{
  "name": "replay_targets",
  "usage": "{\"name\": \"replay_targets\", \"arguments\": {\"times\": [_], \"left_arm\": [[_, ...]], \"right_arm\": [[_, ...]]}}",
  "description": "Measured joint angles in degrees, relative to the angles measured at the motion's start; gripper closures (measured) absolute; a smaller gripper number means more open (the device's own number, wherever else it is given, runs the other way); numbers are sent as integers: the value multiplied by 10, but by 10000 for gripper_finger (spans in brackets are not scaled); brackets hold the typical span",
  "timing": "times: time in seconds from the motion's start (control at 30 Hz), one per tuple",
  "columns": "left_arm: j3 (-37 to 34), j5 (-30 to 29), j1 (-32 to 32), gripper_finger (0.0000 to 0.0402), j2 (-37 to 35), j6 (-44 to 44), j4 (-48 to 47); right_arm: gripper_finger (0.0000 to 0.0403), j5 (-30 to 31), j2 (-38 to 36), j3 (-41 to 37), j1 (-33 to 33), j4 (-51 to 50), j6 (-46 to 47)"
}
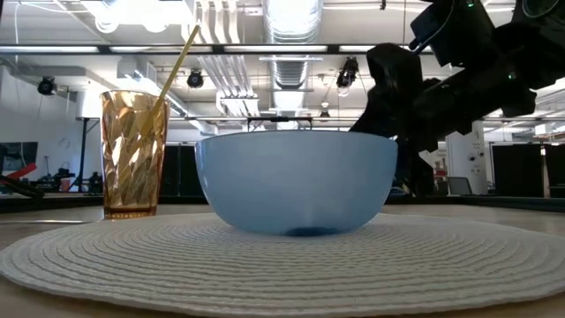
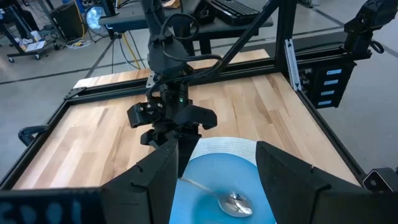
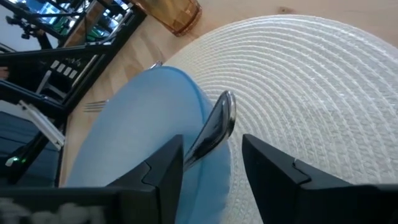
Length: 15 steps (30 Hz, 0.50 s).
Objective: Pick & Place Utensil
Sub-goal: Put the spoon into the blue bowl
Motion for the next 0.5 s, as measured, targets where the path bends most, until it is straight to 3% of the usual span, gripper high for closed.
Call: {"name": "replay_targets", "arguments": {"times": [0.27,0.5], "left_arm": [[0,0,0,193,0,0,0],[0,0,0,193,0,0,0]], "right_arm": [[217,-17,-19,0,-1,-2,-10],[220,-16,-74,0,-1,-46,-42]]}}
